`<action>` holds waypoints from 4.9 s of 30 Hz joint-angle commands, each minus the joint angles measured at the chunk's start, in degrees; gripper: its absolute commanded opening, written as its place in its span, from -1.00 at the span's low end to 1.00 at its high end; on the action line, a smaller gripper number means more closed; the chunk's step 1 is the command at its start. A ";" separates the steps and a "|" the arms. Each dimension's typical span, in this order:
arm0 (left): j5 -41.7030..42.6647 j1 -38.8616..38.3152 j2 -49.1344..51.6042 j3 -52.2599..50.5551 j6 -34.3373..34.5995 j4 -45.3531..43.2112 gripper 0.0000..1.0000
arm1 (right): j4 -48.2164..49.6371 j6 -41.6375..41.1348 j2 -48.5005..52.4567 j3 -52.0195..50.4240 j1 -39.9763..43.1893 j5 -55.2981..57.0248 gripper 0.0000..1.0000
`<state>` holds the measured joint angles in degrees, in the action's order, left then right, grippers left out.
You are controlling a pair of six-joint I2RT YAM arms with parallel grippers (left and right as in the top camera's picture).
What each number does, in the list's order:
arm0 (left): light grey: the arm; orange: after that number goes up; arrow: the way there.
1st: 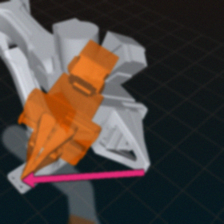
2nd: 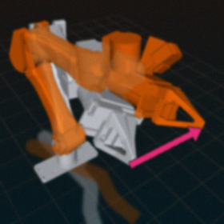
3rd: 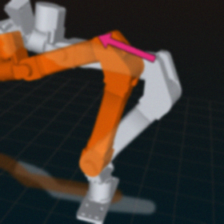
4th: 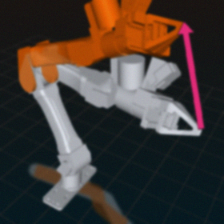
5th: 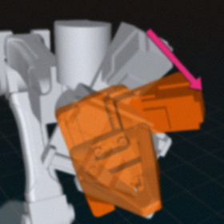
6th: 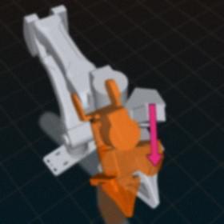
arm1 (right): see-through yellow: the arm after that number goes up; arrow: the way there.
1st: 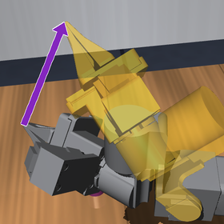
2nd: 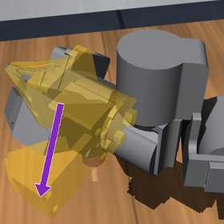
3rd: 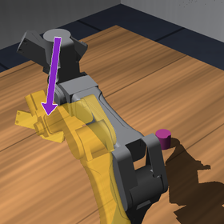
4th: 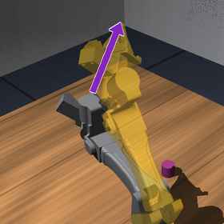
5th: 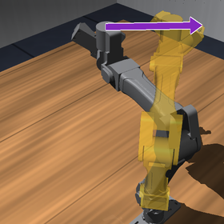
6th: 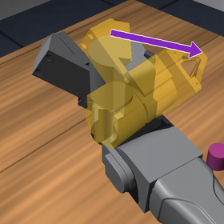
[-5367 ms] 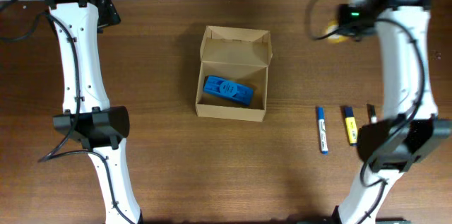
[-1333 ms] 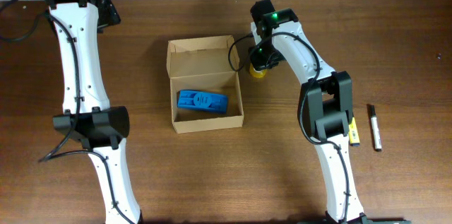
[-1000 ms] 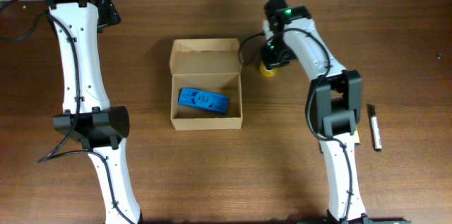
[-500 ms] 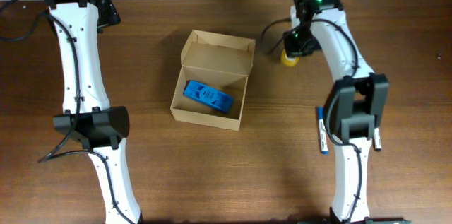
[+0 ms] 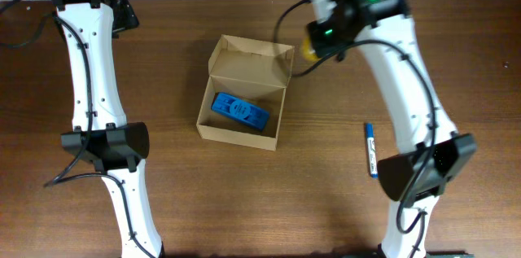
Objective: Pack container
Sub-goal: 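Carry the tape roll into the box and release it, then move the right gripper down onto the blue marker, then grasp the blue marker with the right gripper and lift it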
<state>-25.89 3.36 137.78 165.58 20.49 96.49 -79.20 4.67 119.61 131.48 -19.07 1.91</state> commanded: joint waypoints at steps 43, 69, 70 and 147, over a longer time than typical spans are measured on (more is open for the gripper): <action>0.15 0.17 -2.16 0.85 -0.85 0.17 0.99 | -2.32 20.33 17.99 -0.07 -19.98 -7.26 -0.73; 0.15 0.17 -2.16 0.85 -0.85 0.17 1.00 | -3.06 10.16 -11.67 -0.31 -4.74 7.76 -0.25; 0.15 0.17 -2.16 0.85 -0.85 0.17 0.99 | -3.08 9.03 -12.70 -0.81 -1.81 7.61 -0.26; 0.15 0.17 -2.16 0.85 -0.85 0.17 0.99 | 28.13 -6.60 -14.64 -69.46 21.77 -9.73 -0.92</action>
<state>-25.74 3.36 137.78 165.58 20.49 96.51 -50.96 -1.67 104.51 60.64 2.66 -3.40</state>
